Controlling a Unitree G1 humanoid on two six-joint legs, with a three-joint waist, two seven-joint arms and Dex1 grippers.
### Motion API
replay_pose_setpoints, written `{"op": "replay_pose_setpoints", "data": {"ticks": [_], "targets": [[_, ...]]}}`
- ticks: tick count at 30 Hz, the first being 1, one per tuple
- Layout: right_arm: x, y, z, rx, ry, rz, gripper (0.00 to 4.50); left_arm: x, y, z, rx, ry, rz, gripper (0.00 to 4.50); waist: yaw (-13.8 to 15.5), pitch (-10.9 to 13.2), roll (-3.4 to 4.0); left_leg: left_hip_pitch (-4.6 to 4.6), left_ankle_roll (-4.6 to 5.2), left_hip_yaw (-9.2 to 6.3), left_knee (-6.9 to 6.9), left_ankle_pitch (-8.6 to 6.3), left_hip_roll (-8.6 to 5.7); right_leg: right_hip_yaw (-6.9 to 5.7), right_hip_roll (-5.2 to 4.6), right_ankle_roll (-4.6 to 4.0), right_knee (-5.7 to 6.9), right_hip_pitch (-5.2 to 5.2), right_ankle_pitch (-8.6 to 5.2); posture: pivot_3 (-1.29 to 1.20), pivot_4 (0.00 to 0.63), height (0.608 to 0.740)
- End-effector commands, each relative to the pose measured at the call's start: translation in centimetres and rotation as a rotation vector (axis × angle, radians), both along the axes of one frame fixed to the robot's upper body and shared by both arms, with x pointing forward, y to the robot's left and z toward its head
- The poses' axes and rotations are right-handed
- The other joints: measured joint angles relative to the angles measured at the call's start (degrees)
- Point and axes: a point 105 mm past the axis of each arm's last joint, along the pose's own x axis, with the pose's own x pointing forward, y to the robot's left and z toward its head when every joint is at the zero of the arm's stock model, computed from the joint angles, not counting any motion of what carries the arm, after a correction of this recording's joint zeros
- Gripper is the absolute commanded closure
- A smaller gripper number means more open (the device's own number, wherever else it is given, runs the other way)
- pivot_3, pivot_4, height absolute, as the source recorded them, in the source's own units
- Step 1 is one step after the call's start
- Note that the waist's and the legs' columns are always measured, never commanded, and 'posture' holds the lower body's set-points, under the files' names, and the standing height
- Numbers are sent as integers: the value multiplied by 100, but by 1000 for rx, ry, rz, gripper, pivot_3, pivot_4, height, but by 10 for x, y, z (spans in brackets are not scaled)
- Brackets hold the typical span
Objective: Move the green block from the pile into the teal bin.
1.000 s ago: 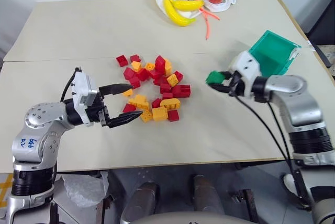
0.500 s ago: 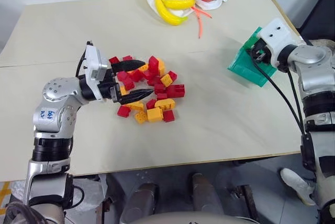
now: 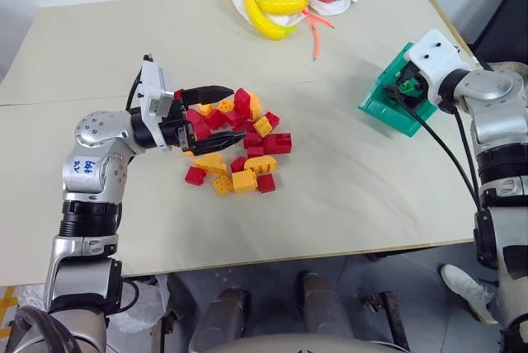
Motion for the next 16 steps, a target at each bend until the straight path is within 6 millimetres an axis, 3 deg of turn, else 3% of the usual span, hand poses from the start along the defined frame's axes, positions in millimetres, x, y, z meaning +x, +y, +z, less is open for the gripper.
{"op": "replay_pose_setpoints", "data": {"ticks": [1, 8, 11, 16], "targets": [[-25, 24, 12, 73, 26, 184, 38, 2, 22, 4, -20, 18, 122, 0, -14, 0, 0, 0, 0, 0, -1, 0, 0, 1, 0, 0, 2, 0, 0, 0, 150, 740], [-81, 76, -31, 236, 183, 639, 38, -35, 66, -29, 29, 68, 262, 0, 5, 0, 2, 4, 2, 2, 0, -3, 5, 1, 1, -1, 6, -2, 0, 0, 150, 740], [-88, 79, -47, 238, 236, 698, 38, -44, 77, -36, 30, 92, 310, 0, 52, 1, 3, 7, 2, 2, 8, -3, 5, 0, 0, -3, 10, 4, 2, 0, 150, 740], [-81, 77, -58, 259, 248, 714, 38, -63, 98, -47, 1, 139, 399, 0, 105, 1, 3, 16, 2, 1, 9, -3, 4, 0, 0, -8, 6, 15, 6, 0, 150, 740]]}}
